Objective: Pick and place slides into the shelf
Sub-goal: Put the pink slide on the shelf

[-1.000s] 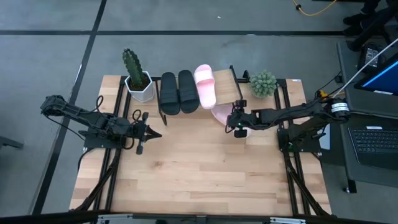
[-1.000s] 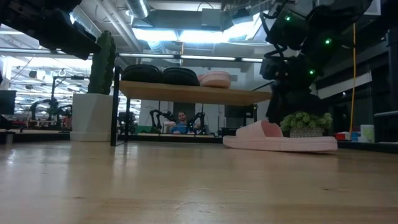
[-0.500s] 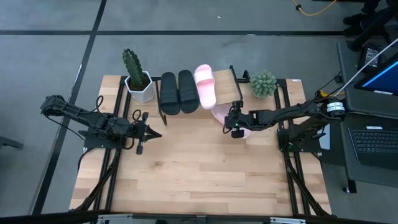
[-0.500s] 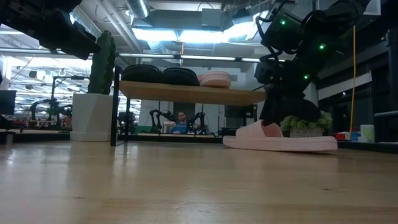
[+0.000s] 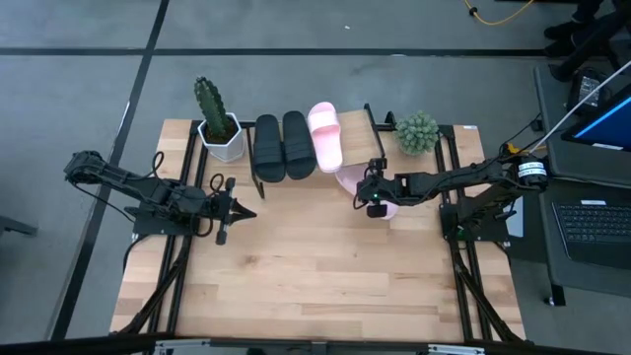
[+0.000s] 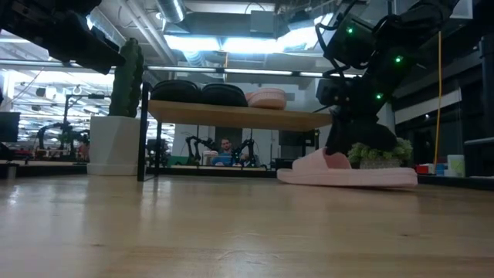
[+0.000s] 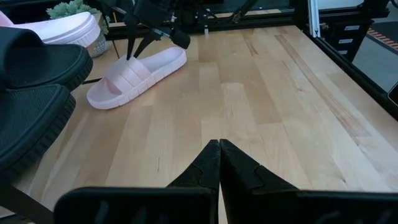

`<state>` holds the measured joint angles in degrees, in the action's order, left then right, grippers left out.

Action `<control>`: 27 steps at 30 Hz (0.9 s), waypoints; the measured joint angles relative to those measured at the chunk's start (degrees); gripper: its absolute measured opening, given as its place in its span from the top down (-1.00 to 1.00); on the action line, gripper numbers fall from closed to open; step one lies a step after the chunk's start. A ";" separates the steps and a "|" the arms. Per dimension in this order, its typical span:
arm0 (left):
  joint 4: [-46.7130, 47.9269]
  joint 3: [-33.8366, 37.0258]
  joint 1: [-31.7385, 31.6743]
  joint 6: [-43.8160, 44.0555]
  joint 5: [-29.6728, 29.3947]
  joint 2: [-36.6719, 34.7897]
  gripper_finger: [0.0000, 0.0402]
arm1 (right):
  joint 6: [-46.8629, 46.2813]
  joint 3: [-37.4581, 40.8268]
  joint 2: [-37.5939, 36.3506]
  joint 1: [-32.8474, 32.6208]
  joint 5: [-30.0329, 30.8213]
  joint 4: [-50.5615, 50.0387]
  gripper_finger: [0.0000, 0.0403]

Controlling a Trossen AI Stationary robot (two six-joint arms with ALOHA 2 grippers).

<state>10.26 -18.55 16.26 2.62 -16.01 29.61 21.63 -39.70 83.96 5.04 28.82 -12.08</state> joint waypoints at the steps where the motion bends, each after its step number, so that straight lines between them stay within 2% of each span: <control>1: 0.00 0.00 -0.01 -0.01 0.00 0.01 1.00 | -0.42 0.00 0.00 0.00 0.00 0.00 0.88; 3: 0.00 0.00 -0.01 -0.01 0.00 -0.01 1.00 | -1.79 0.00 0.00 0.00 -0.02 0.04 0.95; 12: 0.00 0.00 -0.01 -0.18 0.00 0.01 1.00 | -9.49 -0.99 -0.01 -0.51 -1.97 -0.58 0.97; 20: 0.02 0.00 -0.01 -0.20 0.00 0.01 1.00 | -9.95 -8.52 -0.31 -3.26 -2.24 -6.42 0.97; 27: 0.02 0.00 0.01 -0.20 0.00 0.01 1.00 | -14.73 -14.38 -0.31 -6.74 -1.97 -14.28 0.98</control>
<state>10.28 -18.55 16.27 2.42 -16.01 29.63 6.91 -54.08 83.66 -1.70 26.85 -26.36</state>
